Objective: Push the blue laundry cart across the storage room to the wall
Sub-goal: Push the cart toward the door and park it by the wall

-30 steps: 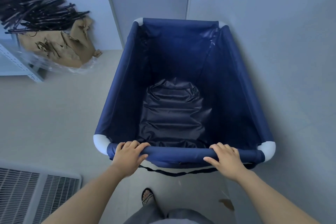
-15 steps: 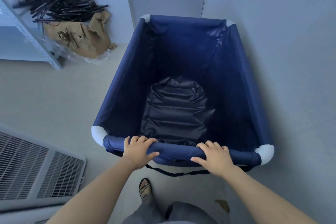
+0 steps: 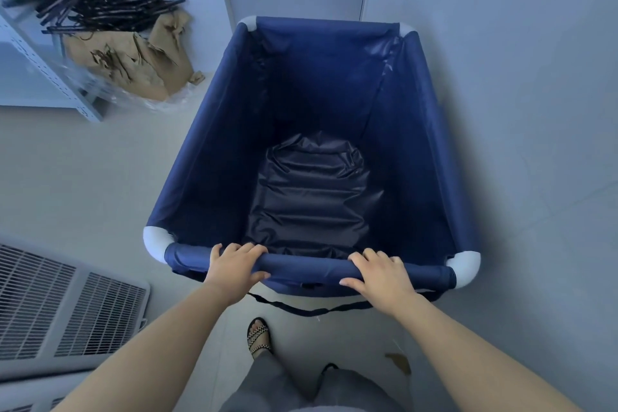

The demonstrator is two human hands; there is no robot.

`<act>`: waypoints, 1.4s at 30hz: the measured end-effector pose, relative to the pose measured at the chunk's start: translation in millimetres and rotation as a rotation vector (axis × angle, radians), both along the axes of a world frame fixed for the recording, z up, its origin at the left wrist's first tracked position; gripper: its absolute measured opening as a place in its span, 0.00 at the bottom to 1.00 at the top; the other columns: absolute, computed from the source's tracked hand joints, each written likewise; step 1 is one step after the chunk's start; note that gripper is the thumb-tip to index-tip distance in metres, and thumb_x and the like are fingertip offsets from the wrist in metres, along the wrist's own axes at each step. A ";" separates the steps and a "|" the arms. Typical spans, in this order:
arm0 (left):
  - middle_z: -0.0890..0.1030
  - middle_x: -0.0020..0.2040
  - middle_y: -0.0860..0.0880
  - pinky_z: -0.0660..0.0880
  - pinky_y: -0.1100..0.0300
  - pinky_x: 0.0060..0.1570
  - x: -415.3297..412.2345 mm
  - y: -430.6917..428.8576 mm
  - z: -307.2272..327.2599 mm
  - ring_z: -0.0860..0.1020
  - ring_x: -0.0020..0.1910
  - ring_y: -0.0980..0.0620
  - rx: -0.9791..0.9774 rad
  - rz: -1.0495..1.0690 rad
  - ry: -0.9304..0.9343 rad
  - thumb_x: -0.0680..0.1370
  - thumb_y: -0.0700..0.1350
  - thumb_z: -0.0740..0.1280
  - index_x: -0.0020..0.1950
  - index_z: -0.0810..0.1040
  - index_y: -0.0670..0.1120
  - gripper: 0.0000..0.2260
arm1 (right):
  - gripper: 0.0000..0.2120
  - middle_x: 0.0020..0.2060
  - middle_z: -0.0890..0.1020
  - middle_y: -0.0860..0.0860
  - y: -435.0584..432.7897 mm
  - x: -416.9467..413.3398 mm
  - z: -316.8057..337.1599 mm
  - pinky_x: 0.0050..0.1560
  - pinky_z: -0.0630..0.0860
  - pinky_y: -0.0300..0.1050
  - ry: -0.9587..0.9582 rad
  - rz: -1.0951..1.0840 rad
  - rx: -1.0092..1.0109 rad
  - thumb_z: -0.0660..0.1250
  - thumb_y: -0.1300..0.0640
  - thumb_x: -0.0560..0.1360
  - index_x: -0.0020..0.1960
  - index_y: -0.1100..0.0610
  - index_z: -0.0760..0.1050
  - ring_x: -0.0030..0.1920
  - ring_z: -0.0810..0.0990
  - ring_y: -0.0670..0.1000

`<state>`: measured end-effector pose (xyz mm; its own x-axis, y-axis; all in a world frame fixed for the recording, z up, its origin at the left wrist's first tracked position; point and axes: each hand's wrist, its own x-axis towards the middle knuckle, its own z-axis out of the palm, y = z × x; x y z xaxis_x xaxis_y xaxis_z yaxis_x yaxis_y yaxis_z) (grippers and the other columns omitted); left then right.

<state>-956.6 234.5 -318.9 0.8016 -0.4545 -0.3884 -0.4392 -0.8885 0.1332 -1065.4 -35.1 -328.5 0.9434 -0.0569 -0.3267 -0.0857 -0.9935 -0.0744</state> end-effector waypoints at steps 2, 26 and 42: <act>0.73 0.64 0.57 0.53 0.44 0.71 0.5 -2.6 0.5 0.68 0.66 0.49 0.007 0.003 0.004 0.78 0.59 0.59 0.67 0.65 0.57 0.19 | 0.26 0.54 0.75 0.51 -2.7 -1.5 0.4 0.53 0.67 0.49 -0.009 0.000 -0.003 0.52 0.34 0.76 0.64 0.51 0.65 0.52 0.73 0.53; 0.75 0.60 0.55 0.56 0.42 0.68 -8.7 -45.3 6.0 0.69 0.62 0.48 0.001 0.027 0.026 0.78 0.56 0.59 0.62 0.66 0.56 0.14 | 0.25 0.55 0.73 0.53 -44.3 4.2 6.5 0.52 0.68 0.49 0.039 0.079 -0.116 0.53 0.36 0.77 0.63 0.54 0.64 0.53 0.74 0.54; 0.68 0.66 0.53 0.51 0.36 0.71 -12.3 -45.0 0.5 0.64 0.68 0.48 0.088 -0.027 0.077 0.80 0.58 0.53 0.71 0.58 0.59 0.19 | 0.25 0.56 0.75 0.51 -93.6 -28.4 6.7 0.59 0.65 0.50 0.062 -0.128 0.003 0.53 0.34 0.76 0.65 0.49 0.65 0.57 0.71 0.54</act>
<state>-968.9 189.5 -318.4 0.7556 -0.4372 -0.4878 -0.4549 -0.8860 0.0896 -1093.8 -128.7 -321.8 0.9067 -0.1742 -0.3842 -0.2158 -0.9741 -0.0676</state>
